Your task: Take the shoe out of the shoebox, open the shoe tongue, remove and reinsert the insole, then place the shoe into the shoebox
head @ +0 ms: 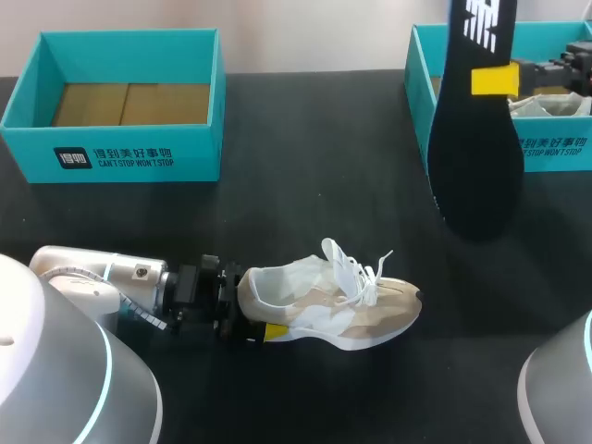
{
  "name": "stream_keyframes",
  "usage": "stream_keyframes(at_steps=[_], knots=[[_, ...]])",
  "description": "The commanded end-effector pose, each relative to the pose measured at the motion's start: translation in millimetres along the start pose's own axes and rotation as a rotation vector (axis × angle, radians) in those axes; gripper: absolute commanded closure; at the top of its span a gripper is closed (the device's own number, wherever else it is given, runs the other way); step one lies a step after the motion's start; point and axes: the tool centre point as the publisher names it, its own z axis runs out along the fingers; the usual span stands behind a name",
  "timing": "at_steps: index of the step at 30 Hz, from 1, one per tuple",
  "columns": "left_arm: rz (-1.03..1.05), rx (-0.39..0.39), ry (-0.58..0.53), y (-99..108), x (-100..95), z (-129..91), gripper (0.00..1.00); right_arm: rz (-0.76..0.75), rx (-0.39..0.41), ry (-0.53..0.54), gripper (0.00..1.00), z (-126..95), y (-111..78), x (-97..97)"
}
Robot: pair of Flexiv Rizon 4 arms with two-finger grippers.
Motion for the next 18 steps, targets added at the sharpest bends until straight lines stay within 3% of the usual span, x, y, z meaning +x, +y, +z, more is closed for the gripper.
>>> stream_keyframes(at_steps=[1,18], knots=[[0.000,0.000,-0.003,2.2,-0.8,-0.2,1.00,0.001,-0.003,-0.005,1.00,1.0,-1.6,1.5],[0.000,0.000,-0.003,2.2,-0.8,-0.2,1.00,0.059,-0.051,-0.060,1.00,7.0,-33.6,24.9]])
